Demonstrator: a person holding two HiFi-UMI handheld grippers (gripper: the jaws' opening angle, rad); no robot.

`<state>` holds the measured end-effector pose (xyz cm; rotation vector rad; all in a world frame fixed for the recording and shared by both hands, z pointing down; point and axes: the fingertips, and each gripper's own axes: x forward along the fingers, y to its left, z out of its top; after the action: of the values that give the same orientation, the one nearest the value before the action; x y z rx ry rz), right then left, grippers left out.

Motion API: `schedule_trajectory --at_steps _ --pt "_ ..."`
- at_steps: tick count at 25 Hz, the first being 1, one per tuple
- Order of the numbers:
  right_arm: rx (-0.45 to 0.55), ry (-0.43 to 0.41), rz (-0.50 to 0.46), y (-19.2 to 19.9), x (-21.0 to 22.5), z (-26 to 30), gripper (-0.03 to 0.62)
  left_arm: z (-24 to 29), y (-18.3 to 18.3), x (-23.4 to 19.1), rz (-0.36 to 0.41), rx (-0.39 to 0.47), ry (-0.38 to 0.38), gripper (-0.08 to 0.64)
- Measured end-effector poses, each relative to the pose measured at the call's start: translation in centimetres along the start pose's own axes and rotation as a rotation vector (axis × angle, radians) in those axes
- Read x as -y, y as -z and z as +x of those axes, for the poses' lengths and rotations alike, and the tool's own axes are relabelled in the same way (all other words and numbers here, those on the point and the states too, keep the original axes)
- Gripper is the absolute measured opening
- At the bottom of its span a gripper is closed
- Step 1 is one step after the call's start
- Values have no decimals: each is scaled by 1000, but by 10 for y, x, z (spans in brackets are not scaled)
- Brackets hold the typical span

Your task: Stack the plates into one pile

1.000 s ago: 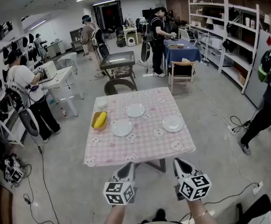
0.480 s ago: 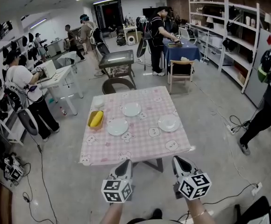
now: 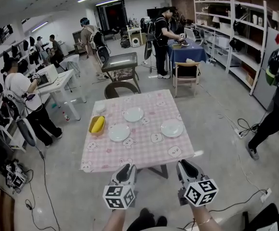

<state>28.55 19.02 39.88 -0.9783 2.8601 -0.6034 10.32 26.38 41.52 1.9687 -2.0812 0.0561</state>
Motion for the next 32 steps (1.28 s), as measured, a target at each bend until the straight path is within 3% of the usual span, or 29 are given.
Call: schedule_trajectory --at_steps 12,32 --pt "-9 30 52 -2 33 45 110 62 -3 -18 -1 -13 22 104" --pt "35 270 99 -50 144 242 121 304 -70 -109 52 -56 196 107"
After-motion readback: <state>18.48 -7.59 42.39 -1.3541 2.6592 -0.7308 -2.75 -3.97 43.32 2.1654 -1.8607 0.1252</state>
